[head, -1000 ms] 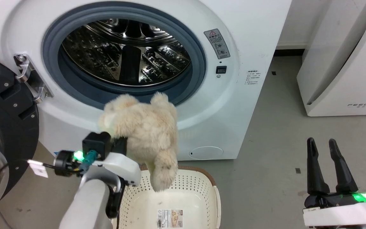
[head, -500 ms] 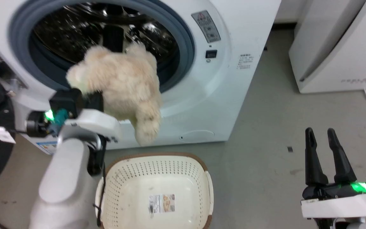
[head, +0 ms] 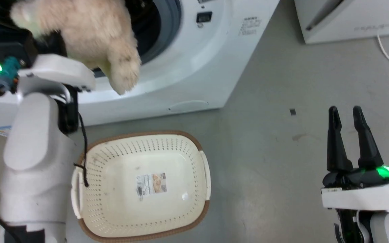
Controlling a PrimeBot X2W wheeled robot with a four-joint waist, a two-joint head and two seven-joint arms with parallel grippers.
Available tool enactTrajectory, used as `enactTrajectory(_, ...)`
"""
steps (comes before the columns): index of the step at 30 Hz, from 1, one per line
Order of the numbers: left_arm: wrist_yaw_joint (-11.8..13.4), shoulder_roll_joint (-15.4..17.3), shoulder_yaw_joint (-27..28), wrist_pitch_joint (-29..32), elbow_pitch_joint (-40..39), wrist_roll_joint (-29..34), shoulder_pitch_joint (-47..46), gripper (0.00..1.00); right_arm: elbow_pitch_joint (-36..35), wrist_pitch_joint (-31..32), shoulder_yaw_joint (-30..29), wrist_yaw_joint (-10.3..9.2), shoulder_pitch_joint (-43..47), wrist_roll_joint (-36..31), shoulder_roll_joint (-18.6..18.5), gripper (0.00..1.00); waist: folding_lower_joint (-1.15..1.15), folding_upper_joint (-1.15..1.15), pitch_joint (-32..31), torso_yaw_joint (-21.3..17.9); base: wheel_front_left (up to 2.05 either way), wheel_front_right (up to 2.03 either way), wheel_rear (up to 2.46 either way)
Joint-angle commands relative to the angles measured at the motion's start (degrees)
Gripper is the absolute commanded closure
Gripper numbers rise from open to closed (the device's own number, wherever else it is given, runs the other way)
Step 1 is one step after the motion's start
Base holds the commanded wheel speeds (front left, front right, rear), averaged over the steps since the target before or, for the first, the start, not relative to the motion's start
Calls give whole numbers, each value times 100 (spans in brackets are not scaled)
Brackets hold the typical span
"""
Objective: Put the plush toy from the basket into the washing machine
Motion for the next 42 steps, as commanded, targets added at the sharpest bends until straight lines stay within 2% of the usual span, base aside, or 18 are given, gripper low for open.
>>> enactTrajectory(1, 21, 43, 61, -31, 35, 46, -151, 100, -45, -25, 16, 3, -128, 24, -1, 0, -1, 0, 295, -198, 0, 0, 0)
enactTrajectory(9, -10, 193, 307, -31, 143, 185, -713, 100, -136, -25, 35, 3, -379, 83, -1, 0, -1, 0, 810, -390, 0, 0, 0)
enactTrajectory(16, -129, 557, 467, -31, 508, 309, -1487, 100, -207, -25, 56, 3, -568, 164, -1, 0, -1, 0, 1345, -582, 0, 0, 0)
enactTrajectory(32, -56, 1064, 605, -31, 1010, 506, -3142, 100, -270, -25, 196, 3, -850, 361, -1, 0, -1, 0, 2179, -861, 0, 0, 0)
enactTrajectory(33, -41, 1095, 604, -31, 1041, 527, -3197, 9, -267, -25, 208, 3, -864, 367, -1, 0, -1, 0, 2199, -874, 0, 0, 0)
enactTrajectory(34, -24, 1125, 610, -31, 1061, 542, -3243, 0, -262, -25, 228, 3, -876, 375, -1, 0, -1, 0, 2219, -895, 0, 0, 0)
enactTrajectory(42, 2, 1161, 536, -31, 1567, 604, -3366, 0, -249, -25, 209, 3, -888, 350, -1, 0, -1, 0, 2202, -846, 0, 0, 0)
